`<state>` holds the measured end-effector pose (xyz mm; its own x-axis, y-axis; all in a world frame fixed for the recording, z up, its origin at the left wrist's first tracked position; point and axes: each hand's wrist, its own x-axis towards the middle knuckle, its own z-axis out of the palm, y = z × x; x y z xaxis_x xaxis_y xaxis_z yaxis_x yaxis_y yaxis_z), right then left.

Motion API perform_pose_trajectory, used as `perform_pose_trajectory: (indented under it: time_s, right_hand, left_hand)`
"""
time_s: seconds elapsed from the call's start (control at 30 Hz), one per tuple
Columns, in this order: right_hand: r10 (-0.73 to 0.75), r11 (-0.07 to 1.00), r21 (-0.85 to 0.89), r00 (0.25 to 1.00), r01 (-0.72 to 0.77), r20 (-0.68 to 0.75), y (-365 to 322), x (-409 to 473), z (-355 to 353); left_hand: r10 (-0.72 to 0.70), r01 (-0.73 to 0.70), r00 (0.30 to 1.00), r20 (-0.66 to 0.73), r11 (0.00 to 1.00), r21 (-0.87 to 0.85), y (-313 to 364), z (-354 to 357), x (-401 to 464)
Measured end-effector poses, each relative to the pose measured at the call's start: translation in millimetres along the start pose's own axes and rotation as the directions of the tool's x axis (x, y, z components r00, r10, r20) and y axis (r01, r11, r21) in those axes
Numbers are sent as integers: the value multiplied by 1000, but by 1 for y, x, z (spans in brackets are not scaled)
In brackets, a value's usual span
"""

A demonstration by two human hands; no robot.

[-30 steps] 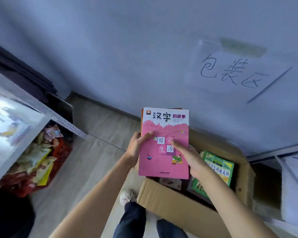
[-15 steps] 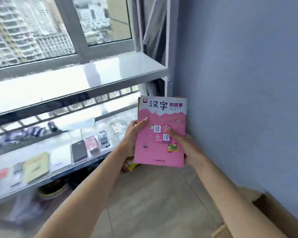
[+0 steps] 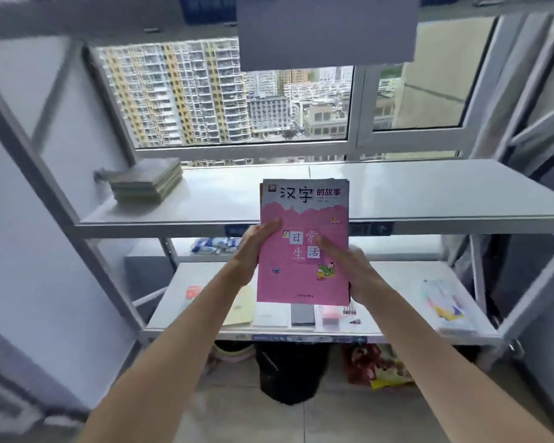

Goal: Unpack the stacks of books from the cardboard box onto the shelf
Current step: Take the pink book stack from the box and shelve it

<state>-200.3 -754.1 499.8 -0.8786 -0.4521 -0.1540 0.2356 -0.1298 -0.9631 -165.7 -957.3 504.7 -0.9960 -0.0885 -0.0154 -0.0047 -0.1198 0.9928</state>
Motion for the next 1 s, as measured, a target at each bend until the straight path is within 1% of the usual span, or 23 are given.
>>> perform_pose_trajectory:
  time_s: [0.13, 0.27, 0.37, 0.47, 0.53, 0.57, 0.67, 0.87, 0.9, 1.0]
  right_hand:
    - [-60, 997, -54, 998, 61, 8, -2, 81, 55]
    - [-166, 980, -104, 986, 169, 33, -13, 157, 102]
    - [-254, 957, -127, 965, 260, 59, -19, 211, 137]
    - [-304, 940, -137, 950, 311, 72, -16, 259, 167]
    - [-343, 925, -148, 937, 350, 69, -9, 284, 180]
    - [-363, 916, -159, 929, 369, 67, -5, 296, 185]
    - [-403, 895, -186, 914, 404, 45, 10, 320, 196]
    - [-342, 925, -169, 939, 341, 21, 32, 331, 198]
    - [-324, 929, -176, 945, 324, 31, 32, 331, 196]
    - [-268, 933, -232, 961, 276, 69, 36, 329, 190]
  left_hand:
    - [-8, 8, 1000, -14, 1000, -29, 22, -75, 45]
    - [50, -54, 995, -84, 998, -42, 48, -131, 91]
    - [170, -174, 977, -128, 985, -20, 65, -172, 122]
    - [291, -285, 936, -198, 957, 58, 73, -212, 144]
    - [330, -323, 913, -241, 944, 67, 74, -231, 156]
    - [325, -320, 908, -263, 945, 62, 72, -241, 161]
    - [342, -324, 908, -242, 939, 115, 63, -269, 180]
    - [287, -267, 947, -140, 953, 146, 26, -309, 199]
    - [279, -262, 954, -112, 954, 143, 23, -313, 200]
    - [311, -309, 950, 13, 939, 153, 18, -316, 197]
